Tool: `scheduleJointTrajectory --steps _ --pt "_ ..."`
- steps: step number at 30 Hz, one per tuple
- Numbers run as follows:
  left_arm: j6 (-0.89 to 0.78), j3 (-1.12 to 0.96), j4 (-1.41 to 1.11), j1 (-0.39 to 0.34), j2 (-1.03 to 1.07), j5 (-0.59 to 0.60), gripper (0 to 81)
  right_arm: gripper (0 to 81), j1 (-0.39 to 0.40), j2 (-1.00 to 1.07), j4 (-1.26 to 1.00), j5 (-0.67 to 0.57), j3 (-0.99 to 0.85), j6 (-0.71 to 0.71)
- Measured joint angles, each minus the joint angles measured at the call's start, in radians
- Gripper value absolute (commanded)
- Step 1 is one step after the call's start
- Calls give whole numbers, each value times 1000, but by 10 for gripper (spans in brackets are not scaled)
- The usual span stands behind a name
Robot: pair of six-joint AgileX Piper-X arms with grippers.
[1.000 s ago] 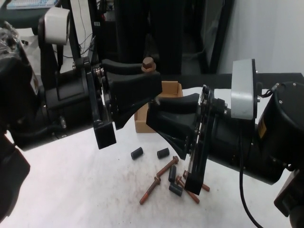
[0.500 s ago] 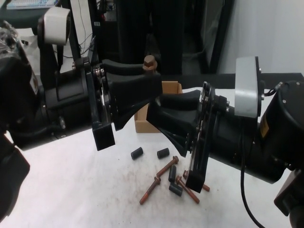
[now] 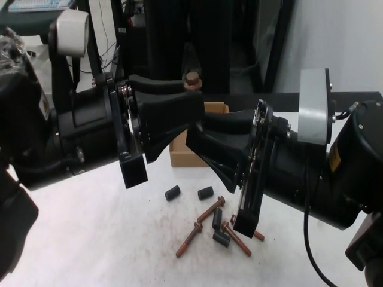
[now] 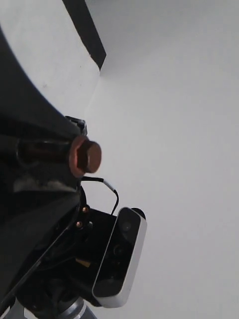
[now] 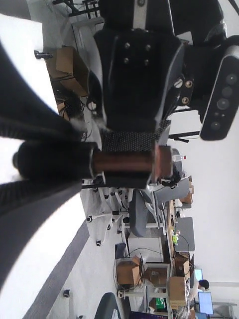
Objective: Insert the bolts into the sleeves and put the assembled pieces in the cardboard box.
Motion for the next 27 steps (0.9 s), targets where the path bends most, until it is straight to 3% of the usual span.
scheduleJointTrajectory --steps 17,23,27 --pt "95 0 -72 0 0 -116 312 8 0 0 2 3 0 2" --pt "125 0 -247 0 -3 -421 312 8 0 0 42 68 0 2" --pt "337 0 -240 0 -27 -616 312 8 -35 0 179 165 -36 2"
